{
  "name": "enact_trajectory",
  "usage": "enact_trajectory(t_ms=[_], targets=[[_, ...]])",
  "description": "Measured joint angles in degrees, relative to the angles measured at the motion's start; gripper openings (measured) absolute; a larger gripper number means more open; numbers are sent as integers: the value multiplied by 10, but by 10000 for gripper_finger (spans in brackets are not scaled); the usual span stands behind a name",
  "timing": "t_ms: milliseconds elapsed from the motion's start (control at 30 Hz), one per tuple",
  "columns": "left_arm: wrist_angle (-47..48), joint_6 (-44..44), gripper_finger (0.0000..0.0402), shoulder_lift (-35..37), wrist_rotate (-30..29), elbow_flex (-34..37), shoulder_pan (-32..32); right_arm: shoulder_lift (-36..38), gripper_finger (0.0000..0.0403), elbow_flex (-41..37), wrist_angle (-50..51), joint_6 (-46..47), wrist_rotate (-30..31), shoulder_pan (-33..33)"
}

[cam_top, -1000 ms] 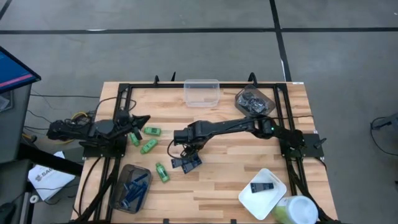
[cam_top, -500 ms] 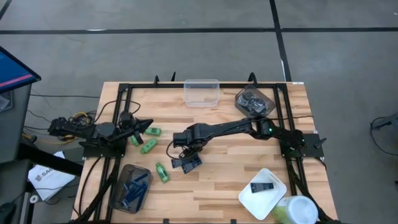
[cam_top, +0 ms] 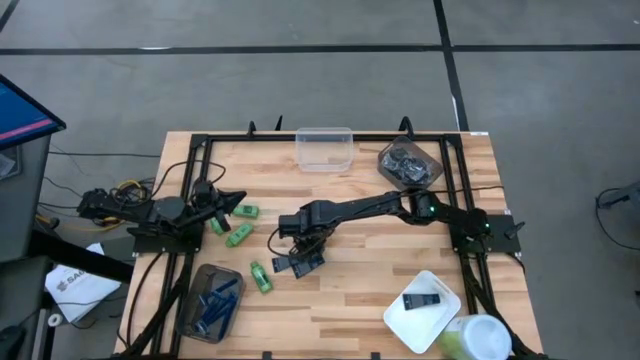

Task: Pick & Place Travel size toiletries
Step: Put the blue shave cream into the white bin

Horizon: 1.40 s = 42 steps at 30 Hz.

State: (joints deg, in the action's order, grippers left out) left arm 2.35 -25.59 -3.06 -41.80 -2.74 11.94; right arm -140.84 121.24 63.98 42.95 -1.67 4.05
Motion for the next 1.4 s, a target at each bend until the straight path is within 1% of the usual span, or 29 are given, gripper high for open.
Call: enact_trajectory(t_ms=[200, 300, 433, 633, 733, 833, 1000, 1067, 1200, 1333, 1400], targets=[[-1, 13, 0, -1, 0, 0, 0, -2, 254, -6, 14, -39, -1, 0], [-2, 13, 0, -1, 0, 0, 0, -2, 242, -6, 27, -66, -1, 1], [-3, 13, 0, -1, 0, 0, 0, -2, 213, -6, 40, -101, -2, 4], [-3, 13, 0, -1, 0, 0, 0, -2, 147, -6, 46, -118, -4, 4], [-3, 13, 0, -1, 0, 0, 0, -2, 122, -6, 47, -132, -13, 4], [-3, 13, 0, -1, 0, 0, 0, -2, 120, -6, 47, -136, -16, 3], [-4, 13, 0, -1, 0, 0, 0, 13, 149, -6, 73, -143, -16, -1], [-4, 13, 0, -1, 0, 0, 0, 33, 145, -6, 97, -157, -15, -1], [-5, 13, 0, -1, 0, 0, 0, 76, 118, -6, 136, -162, -15, 0], [-8, 13, 0, -3, 0, 0, 0, 137, 118, -6, 194, -161, -13, 19], [-8, 13, 0, -4, 1, 0, 0, 168, 127, -6, 205, -149, -12, 38]])
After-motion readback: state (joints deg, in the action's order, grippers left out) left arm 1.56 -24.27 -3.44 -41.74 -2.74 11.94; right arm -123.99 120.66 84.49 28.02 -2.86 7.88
